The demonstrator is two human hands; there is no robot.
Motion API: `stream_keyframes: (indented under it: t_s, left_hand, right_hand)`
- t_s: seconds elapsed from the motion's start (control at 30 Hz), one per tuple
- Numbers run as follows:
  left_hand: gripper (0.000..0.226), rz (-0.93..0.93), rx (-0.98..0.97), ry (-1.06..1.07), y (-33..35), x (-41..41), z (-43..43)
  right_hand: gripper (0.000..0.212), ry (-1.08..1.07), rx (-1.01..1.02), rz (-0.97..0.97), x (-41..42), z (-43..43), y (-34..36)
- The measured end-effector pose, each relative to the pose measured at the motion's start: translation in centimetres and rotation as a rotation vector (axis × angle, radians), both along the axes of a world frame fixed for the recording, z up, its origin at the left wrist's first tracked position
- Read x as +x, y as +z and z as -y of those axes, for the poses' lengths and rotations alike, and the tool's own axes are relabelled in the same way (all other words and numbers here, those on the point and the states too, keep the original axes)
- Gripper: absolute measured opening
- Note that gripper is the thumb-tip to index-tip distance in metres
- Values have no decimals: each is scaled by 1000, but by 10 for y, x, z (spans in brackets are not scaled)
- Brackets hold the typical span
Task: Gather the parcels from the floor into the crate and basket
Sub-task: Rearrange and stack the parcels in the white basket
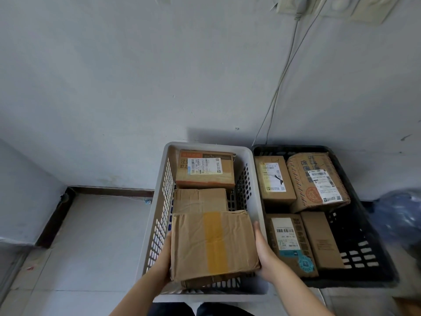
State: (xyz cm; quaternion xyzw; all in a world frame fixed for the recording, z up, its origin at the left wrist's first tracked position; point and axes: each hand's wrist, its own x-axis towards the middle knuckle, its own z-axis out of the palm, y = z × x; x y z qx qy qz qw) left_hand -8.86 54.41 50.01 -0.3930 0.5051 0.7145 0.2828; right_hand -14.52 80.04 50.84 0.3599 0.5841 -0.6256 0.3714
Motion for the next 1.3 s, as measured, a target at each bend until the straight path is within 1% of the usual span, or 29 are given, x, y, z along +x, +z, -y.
stream_keyframes:
  t_s: [0.1,0.13,0.17,0.2,0.27,0.3,0.37,0.4,0.47,0.5,0.57,0.6,0.63,0.7,0.73,0.8,0.87,0.9,0.97,1.07,1.1,1.23,1.27,1.3]
  left_hand:
    - [75,-26,-23,11,3,-8,9]
    - [75,-41,-31,53,2,-10,16]
    - [74,-50,-7,95,-1,-12,24]
    - [72,-24,9,140,-4,-15,29]
    - [64,16,5,142,-2,-15,34]
    - [61,4,11,112,-1,-13,34]
    - [63,-19,1,82,-1,-12,30]
    - [68,-11,-6,74,-3,-11,28]
    - [69,8,7,95,-2,-9,23]
    - [66,13,18,114,-4,-7,21]
    - [63,37,68,168,-6,-2,16]
    - [63,53,111,189,-8,0,16]
    - [63,73,142,208,-10,2,15]
    - [60,124,154,250,-15,4,14]
    - [58,138,139,262,-17,5,13]
    - [58,145,96,279,-24,5,11]
    - [58,151,91,272,-22,4,7]
    - [57,156,111,275,-22,3,6]
    - [57,178,111,285,-20,1,7]
    - [59,184,100,259,-15,1,9]
    - [60,194,97,255,-17,1,10]
    - [67,200,67,239,-22,6,13]
    - [67,190,48,243,-21,7,13]
    - [63,183,20,233,-20,7,13]
  right_hand:
    - [94,28,-143,42,-3,9,1]
    - [97,29,-142,77,-5,15,-1]
    - [97,25,-107,95,-5,23,2]
    - [93,53,-29,74,-6,30,4]
    - [79,110,187,-81,-6,39,5]
    - [74,144,280,-181,-8,40,11]
    - [73,192,319,-275,-14,36,4]
    - [79,222,316,-258,-15,32,-1]
    - [105,286,328,-192,-16,27,-10]
    - [110,308,337,-166,-16,27,-10]
    - [105,320,308,-141,-15,28,-9]
    - [105,301,268,-124,-14,28,-10]
    - [112,250,215,-98,-12,28,-10]
    - [132,103,119,-16,-5,24,-17]
    - [132,48,92,10,-3,24,-15]
    - [115,14,55,14,1,23,-18]
    - [100,5,61,8,3,24,-21]
    - [97,-6,57,-1,3,24,-22]
    - [98,-26,94,6,4,25,-26]
    - [82,-95,154,-65,12,28,-30]
    - [83,-103,154,-75,16,29,-30]
    - [100,-70,115,-46,27,29,-35]
    - [110,-72,120,-40,27,28,-39]
    - [126,-67,134,-37,26,28,-41]
